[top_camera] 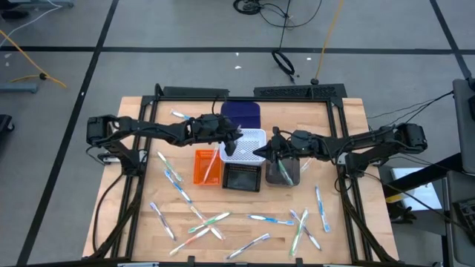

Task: Pick & Place Toothbrushes
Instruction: Put the purple toothbrush into the white basket, then put the orange toothbrush into the orange basket

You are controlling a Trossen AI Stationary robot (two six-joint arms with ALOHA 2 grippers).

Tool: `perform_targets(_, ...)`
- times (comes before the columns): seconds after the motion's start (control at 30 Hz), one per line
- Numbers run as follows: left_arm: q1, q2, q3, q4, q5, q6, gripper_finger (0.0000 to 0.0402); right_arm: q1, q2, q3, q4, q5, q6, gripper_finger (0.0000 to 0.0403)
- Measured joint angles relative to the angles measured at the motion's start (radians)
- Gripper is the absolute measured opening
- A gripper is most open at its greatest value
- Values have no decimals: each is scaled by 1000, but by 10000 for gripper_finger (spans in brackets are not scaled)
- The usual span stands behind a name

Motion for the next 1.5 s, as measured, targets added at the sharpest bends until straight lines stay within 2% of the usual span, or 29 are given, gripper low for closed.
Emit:
perform_targets(0.27, 0, 0, 0, 5, -20, 15, 132, 0, 0, 0, -7, 0, 0, 0)
perform_targets(0.7, -2, 0, 0, -51, -17, 15, 134, 0, -38, 0, -155, 10, -3, 0)
perform_targets(0.87, -7, 0, 0, -66, -16, 14, 134, 0, -120, 0, -325, 38, -8, 0)
perform_targets(1.07, -17, 0, 0, -67, -14, 15, 134, 16, -248, 0, -588, 168, 55, 0)
perform_targets(1.2, -23, 0, 0, -67, -14, 14, 134, 33, -326, 0, -704, 211, 101, 0)
perform_targets(1.5, -26, 0, 0, -72, 22, 33, 134, 43, -399, 0, -1022, 286, 191, 0)
